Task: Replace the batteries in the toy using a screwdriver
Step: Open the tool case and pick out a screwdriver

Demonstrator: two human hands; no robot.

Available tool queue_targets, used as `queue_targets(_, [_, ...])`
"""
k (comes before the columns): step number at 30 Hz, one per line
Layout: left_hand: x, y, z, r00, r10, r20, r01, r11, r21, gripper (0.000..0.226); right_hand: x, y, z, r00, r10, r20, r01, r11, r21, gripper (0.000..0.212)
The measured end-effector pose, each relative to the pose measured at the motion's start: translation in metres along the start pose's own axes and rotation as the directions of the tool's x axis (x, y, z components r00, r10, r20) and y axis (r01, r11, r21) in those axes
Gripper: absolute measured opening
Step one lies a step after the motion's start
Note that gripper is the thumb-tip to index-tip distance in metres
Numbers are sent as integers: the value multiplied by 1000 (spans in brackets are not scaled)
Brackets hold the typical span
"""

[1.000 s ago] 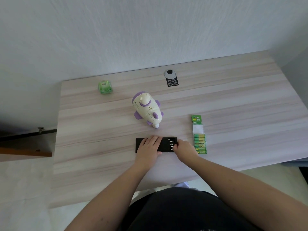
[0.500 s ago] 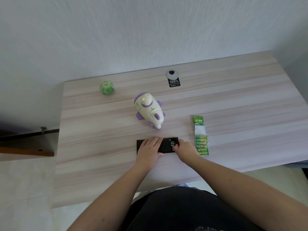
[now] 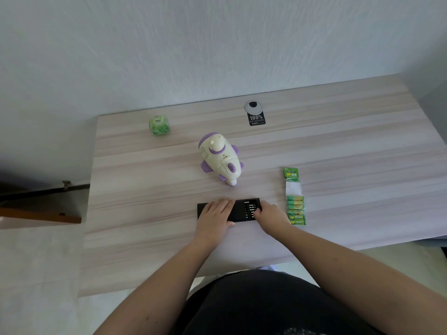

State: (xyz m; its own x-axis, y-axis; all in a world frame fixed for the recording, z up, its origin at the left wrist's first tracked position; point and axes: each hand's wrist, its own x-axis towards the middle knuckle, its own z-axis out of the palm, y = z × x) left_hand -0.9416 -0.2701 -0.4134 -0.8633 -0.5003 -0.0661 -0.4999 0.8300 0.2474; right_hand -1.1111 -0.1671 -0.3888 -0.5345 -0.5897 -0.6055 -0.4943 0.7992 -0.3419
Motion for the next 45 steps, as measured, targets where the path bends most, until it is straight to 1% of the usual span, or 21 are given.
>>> queue_targets(3, [-1,-2,0,1000,6,-24,-6,1000,14,75,0,0,0,1000,-7,-5,7,1000,8,18])
queue_targets(5, [-2,-3,-1,1000,7,-24,-7,1000,22,75,0,0,1,1000,-5,-8,5,1000,6,22])
queue_targets(15, [-7,-15,-3,1000,8,5,-8,999,-36,73,-1,0,0,1000,-13,-1,13,1000,11,25])
queue_targets(22, [-15,-27,-4,1000,23,-10,-24,999,-29,74,-2,-2,-3,1000,-15,20,15,999,30,16])
queue_targets(25, [-26,-43,-5,1000,-7,-20,6,999,-34,74,-1,-1,-4,999,-18,30,16,999,51,17])
queue_targets(28, [-32,-55,-9,1000,-7,-14,7,1000,-18,75,-1,-1,-4,999,-25,26,24,999,38,16])
queue_targets(34, [-33,-55,-12,1000,17,-11,-17,1000,-14,76,0,1,-3,999,-32,17,31,999,25,18])
queue_targets(38, [-34,-57,-14,1000,21,0,-21,1000,-6,77,-2,0,-1,999,-35,-11,36,999,2,23])
queue_targets(45, [-37,-58,-14,1000,3,26,-2,1000,-8,75,-4,-3,-1,1000,-12,-8,12,1000,5,21])
